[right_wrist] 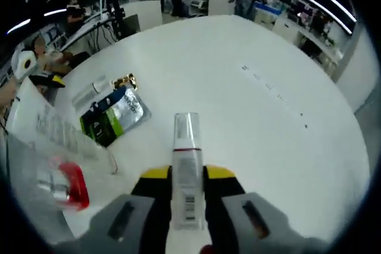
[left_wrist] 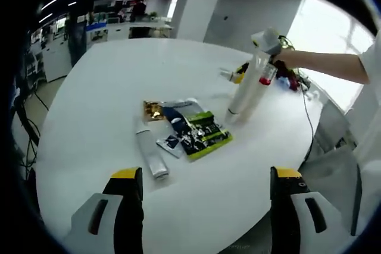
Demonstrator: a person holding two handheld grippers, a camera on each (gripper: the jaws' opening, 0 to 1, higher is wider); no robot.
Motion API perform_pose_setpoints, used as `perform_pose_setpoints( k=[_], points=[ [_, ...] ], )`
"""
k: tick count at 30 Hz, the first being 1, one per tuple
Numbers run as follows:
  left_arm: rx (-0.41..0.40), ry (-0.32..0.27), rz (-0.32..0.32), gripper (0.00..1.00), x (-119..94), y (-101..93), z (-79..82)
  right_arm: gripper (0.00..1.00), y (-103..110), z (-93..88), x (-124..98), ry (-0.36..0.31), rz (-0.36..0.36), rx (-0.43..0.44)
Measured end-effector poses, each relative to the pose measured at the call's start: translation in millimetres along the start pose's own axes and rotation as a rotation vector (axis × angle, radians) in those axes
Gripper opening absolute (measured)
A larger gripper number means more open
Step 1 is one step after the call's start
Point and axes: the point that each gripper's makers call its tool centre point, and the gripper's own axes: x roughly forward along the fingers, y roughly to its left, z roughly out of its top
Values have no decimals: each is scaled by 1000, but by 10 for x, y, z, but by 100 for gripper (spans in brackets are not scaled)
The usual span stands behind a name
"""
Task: Arrange the skincare products in the storage area until every visible bottle or jar stands upright without overlapping.
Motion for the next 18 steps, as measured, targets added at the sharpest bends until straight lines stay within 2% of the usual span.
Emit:
perform_pose_setpoints(
  k=[3,11,18],
  points=[
    [9,-2,-10,86,-6,-33,25,20,1,-74,-157,-60,-7,93],
    [23,1,-34,86,-16,-103,39,20,46,-394,-520,-144,-35,254],
    [38,-6,-67,86,-3,-246,90,20,230,-615,-743,-222,-37,381]
  ],
)
